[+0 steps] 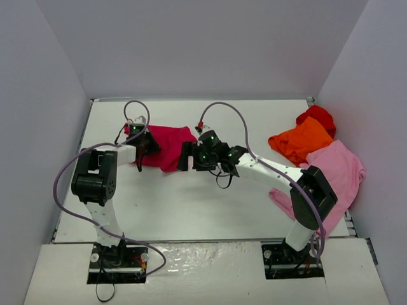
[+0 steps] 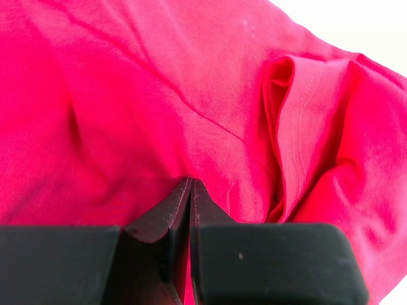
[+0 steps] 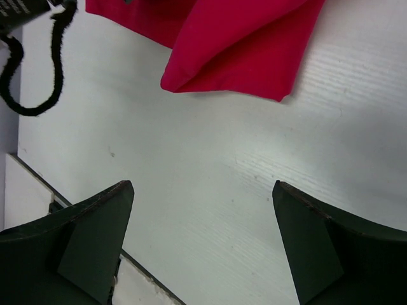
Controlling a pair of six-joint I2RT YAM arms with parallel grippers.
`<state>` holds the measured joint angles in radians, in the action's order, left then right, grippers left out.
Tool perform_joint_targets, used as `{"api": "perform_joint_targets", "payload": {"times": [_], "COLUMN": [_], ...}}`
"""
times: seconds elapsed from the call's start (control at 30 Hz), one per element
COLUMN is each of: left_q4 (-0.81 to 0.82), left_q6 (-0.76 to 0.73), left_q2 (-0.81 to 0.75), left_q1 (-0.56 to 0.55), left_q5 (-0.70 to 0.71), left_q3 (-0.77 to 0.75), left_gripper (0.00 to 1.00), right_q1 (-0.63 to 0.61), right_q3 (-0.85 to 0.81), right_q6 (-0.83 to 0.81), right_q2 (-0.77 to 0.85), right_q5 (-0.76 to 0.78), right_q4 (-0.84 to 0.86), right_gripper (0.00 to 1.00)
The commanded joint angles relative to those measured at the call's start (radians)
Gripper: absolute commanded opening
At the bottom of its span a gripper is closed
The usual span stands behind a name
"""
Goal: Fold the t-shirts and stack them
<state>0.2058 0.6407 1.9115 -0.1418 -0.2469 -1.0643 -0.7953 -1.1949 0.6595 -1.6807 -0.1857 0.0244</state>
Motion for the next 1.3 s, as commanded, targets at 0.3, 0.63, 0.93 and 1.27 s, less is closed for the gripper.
{"api": "perform_joint_targets", "payload": {"times": [0.3, 0.63, 0.93, 1.27], "left_q4": [-0.131, -0.144, -0.172, -0.18], "left_q6": [0.082, 0.094, 0.09, 0.093], "left_q2": [-0.051, -0.113, -0.175, -0.195], "left_q1": [-0.271, -0.303, -0.305, -0.311], "left_q5": [0.027, 0.035, 0.04, 0.047], "left_q3": [0.086, 0.118, 0.132, 0.144], "left_gripper": [0.0, 0.0, 0.0, 0.0], "right_q1": [-0.052, 0.018, 0.154, 0.18], "right_q3": [0.283, 0.294, 0.322, 0.288], "right_q6": [0.16, 0.085, 0.013, 0.032], "right_q2": [0.144, 0.218, 0.187, 0.072], "right_q5": [0.235, 0.37, 0.361, 0.217], "right_q4": [0.226, 0.109, 0.15, 0.281], "right_gripper": [0.86, 0.86, 0.85, 0.84]}}
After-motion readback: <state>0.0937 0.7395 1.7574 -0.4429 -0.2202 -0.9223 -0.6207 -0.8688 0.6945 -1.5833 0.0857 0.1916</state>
